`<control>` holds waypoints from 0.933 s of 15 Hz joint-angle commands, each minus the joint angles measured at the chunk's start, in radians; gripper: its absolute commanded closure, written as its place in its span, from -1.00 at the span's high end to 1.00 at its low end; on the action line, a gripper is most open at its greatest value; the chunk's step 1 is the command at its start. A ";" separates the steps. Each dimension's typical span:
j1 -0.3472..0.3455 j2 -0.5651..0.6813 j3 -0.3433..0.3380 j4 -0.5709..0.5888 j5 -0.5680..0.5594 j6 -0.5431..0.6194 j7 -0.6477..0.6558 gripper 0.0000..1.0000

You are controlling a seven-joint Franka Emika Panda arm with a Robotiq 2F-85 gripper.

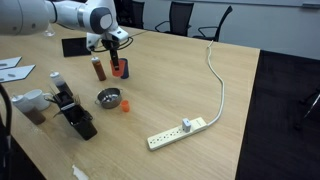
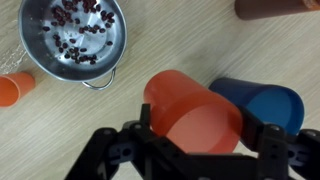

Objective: Move the cup to the right

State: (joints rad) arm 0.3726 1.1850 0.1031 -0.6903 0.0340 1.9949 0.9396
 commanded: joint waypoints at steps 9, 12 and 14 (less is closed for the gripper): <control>0.062 -0.185 -0.059 -0.560 -0.027 0.359 0.295 0.15; 0.093 -0.255 -0.099 -0.692 -0.059 0.450 0.365 0.90; 0.119 -0.309 -0.129 -0.790 -0.092 0.495 0.408 1.00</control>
State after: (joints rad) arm 0.4534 0.9915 0.0255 -1.2853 -0.0184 2.4046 1.2851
